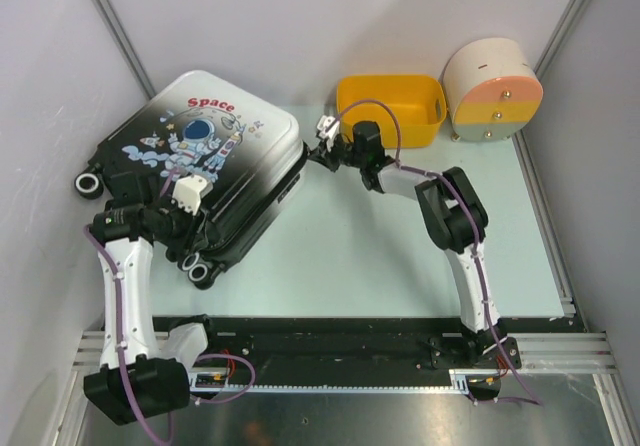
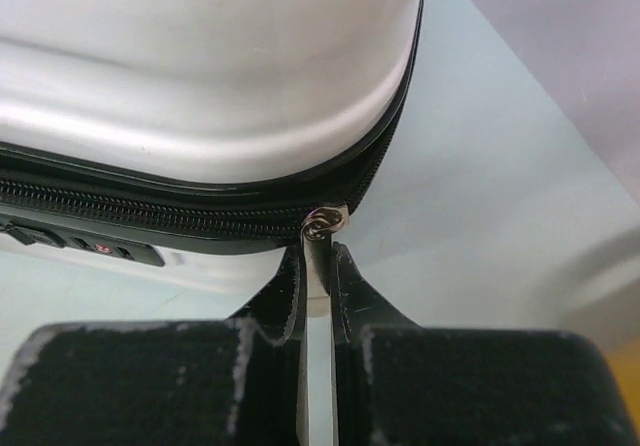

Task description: Open, take out, and arrange the luggage

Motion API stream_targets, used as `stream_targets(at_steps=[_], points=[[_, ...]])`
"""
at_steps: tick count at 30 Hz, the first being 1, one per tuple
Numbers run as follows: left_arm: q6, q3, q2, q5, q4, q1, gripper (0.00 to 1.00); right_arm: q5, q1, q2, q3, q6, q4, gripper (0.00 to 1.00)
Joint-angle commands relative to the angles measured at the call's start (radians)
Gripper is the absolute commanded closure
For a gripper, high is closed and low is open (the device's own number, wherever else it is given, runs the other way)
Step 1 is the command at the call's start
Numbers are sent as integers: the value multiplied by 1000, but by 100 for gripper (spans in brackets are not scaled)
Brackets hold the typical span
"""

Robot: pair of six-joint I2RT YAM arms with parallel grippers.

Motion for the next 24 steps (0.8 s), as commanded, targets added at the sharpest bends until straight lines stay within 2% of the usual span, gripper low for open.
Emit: stream_targets(at_steps=[1,2,5,7,11,14,19,21,22,23,24], points=[[115,-88,131,-303,136,51,93,-16,-127,149,260,-18,81,100],[117,-86,136,-302,140,51,94,-34,-127,217,363,-14,78,100],[129,-85,159,-293,145,51,96,-113,-109,300,494,-10,94,100],[140,-97,160,-300,156,51,97,-150,-86,342,506,-94,143,100],[150,-112,167,-306,177,50,100,-78,-71,405,558,-174,176,100],[153,-117,174,-303,186,50,100,2,-63,486,669,-201,181,100],[158,-128,183,-308,200,51,100,39,-52,714,1037,-176,149,100],[155,-126,186,-297,203,50,100,30,-29,735,1037,-163,227,100],[155,-124,185,-291,205,48,100,30,-22,720,977,-153,259,100],[153,-120,182,-279,203,47,100,31,-16,698,936,-137,302,79],[150,-103,177,-270,202,47,100,24,-8,672,893,-113,307,69]])
